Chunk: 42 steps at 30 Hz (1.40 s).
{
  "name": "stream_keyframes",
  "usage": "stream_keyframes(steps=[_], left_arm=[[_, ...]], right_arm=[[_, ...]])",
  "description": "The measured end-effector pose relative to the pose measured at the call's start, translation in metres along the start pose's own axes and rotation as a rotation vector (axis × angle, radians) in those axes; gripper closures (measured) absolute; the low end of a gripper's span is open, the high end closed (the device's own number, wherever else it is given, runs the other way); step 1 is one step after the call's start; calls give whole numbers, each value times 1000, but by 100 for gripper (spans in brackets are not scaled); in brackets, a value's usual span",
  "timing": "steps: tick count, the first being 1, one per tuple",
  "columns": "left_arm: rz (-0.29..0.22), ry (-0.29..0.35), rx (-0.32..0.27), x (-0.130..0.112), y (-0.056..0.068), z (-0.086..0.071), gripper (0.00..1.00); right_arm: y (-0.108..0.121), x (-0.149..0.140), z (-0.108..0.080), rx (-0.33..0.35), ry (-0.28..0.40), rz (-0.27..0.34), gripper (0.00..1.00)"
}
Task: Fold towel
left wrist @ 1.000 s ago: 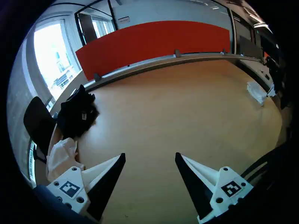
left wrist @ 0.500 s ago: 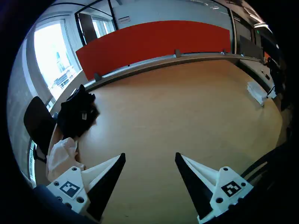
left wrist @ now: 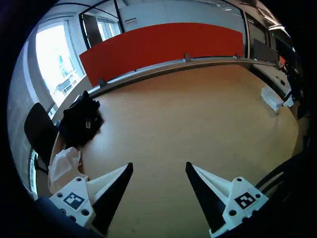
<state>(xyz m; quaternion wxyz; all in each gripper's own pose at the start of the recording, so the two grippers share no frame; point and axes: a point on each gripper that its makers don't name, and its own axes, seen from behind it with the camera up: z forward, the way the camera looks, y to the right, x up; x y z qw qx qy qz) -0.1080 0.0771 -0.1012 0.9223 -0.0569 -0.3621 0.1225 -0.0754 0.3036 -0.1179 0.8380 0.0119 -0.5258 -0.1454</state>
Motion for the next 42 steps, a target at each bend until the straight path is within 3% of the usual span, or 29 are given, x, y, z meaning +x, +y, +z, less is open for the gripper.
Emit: stream_keyframes(steps=[13,17,25,37,42], left_arm=[[-10,6,5,-2,-8,-3,1],[-13,4,10,-5,-12,-4,1],[-19,0,16,-11,-17,-6,1],[-22,-4,23,-16,-22,-9,1],[-23,-5,28,-18,-25,-9,1]], right_arm=[[-57,34,-3,102,81,7,24],[-76,40,-2,134,92,-9,29],[-92,45,4,157,84,-14,53],[-98,48,12,155,68,-20,85],[-101,50,10,165,71,-31,91]])
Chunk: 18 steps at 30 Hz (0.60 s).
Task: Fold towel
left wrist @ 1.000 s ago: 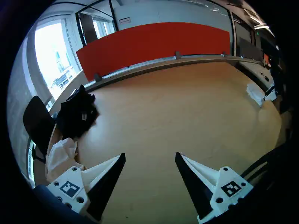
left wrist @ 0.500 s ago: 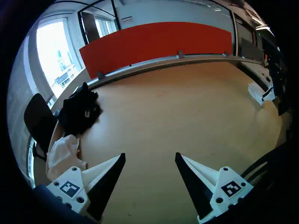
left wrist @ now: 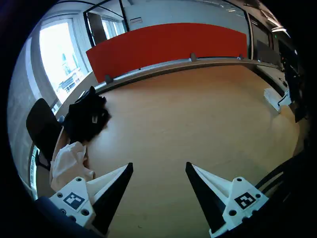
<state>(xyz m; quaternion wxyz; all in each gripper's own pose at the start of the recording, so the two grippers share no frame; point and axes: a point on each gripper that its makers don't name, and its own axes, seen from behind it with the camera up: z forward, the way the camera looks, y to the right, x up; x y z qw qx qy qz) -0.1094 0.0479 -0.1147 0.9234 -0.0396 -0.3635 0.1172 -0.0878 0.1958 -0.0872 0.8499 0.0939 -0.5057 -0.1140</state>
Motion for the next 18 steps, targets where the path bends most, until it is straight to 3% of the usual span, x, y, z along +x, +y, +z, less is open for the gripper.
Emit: stream_keyframes(steps=[18], left_arm=[[-1,1,0,0,-3,0,1]], right_arm=[[-6,-10,-7,35,-24,-33,91]])
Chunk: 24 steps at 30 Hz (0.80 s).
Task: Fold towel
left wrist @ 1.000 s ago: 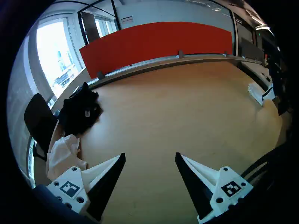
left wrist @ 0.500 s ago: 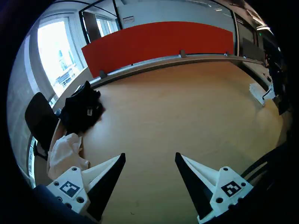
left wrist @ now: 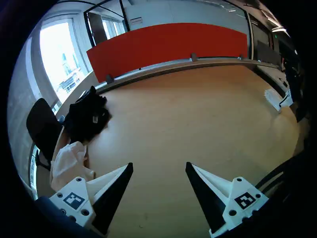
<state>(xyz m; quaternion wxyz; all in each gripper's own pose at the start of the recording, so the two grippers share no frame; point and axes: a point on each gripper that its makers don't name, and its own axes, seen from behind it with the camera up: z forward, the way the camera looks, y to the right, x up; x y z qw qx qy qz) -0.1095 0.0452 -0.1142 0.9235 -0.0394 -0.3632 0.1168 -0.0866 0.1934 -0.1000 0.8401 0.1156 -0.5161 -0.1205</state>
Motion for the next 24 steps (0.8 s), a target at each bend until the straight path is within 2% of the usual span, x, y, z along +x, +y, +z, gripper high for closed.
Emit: stream_keyframes(steps=[9,13,17,23,24], left_arm=[[-1,0,1,-1,-1,0,1],[-4,0,2,0,-2,0,1],[-4,0,2,1,-3,1,1],[-6,2,0,2,-4,2,1],[-7,2,-1,2,-4,2,1]], right_arm=[[0,1,0,-1,-1,2,90],[0,2,0,-2,1,5,82],[-1,2,-1,-5,3,9,46],[-5,0,-1,-1,5,10,20],[-5,1,-1,-2,6,10,19]])
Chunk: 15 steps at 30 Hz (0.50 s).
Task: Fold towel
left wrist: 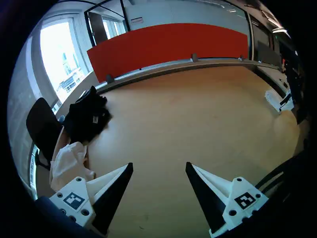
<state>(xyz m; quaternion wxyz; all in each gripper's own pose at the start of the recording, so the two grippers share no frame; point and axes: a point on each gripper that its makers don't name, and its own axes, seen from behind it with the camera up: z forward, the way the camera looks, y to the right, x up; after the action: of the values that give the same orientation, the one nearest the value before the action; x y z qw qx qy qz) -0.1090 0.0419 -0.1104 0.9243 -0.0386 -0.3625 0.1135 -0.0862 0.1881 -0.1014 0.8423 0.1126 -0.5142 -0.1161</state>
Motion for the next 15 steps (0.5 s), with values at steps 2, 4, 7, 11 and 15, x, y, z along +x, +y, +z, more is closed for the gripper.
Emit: stream_keyframes(steps=[2,4,7,11,15], left_arm=[[-2,0,-1,0,0,1,1],[-4,0,-2,0,-1,1,1],[-7,0,-3,0,-2,2,1],[-15,0,-5,0,-4,3,1],[-26,3,-8,1,-6,4,1]], right_arm=[[-1,1,0,-1,2,3,18],[-1,1,0,-3,4,7,18],[-1,2,-1,-6,6,13,18],[-1,4,-2,-13,11,22,16],[-1,7,-4,-23,21,36,6]])
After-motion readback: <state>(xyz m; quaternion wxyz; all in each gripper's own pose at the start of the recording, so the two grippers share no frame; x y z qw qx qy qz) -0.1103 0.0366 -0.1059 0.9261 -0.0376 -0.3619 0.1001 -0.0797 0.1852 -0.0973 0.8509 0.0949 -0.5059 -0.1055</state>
